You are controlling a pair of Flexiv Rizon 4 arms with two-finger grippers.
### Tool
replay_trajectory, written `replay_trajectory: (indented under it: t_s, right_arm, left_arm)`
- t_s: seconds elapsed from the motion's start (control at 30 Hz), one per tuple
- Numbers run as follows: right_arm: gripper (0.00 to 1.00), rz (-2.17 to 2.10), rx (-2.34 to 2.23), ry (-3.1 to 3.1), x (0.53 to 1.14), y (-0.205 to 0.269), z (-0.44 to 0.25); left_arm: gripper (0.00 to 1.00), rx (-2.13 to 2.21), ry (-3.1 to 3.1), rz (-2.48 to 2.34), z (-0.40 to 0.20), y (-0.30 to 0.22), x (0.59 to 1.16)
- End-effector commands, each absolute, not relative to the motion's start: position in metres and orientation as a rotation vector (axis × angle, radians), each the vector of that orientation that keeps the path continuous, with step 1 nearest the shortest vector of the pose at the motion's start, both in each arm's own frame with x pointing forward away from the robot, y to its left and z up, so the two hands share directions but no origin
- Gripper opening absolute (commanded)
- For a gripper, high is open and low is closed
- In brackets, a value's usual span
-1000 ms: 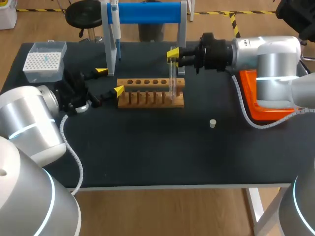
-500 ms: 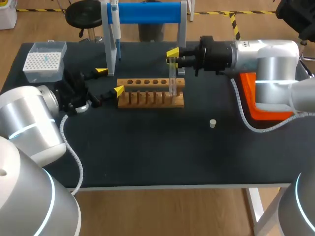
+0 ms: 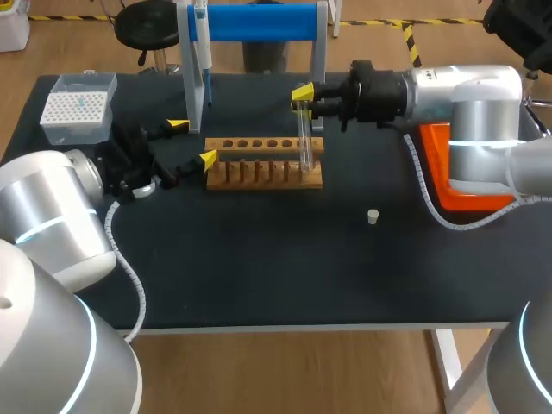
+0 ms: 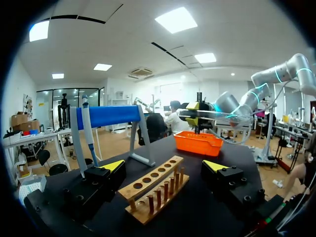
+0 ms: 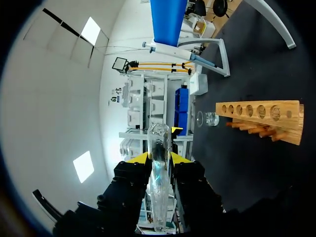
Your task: Invert the test tube, pick up the pipette, mount the tip to pipette, aspirate from beaker and dispense into the tube, eject the tip, return the pipette, and cap with the stopper.
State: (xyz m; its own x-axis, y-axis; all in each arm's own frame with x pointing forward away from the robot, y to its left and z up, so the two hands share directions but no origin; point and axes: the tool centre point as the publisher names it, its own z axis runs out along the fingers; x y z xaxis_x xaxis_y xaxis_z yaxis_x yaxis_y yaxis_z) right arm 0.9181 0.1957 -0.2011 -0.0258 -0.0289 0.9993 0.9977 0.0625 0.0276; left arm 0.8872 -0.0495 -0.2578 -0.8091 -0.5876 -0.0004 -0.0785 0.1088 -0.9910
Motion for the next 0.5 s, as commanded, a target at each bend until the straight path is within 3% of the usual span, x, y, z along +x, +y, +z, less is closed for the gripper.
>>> replay_trajectory:
  t_s: [0.03,0.5]
  right_arm:
    - [0.0,-1.195,-1.127,-1.234,0.9192,0.1951,-0.2018]
    - [0.0,-1.182,-1.131,-1.227,0.9183,0.1927,-0.2049]
  left_arm:
    - [1.0,-0.652,1.992,-1.743,-0.2588,-0.0512,0.8865]
    - [1.0,-0.652,1.992,-1.743,-0.2588,-0.0512,0.8865]
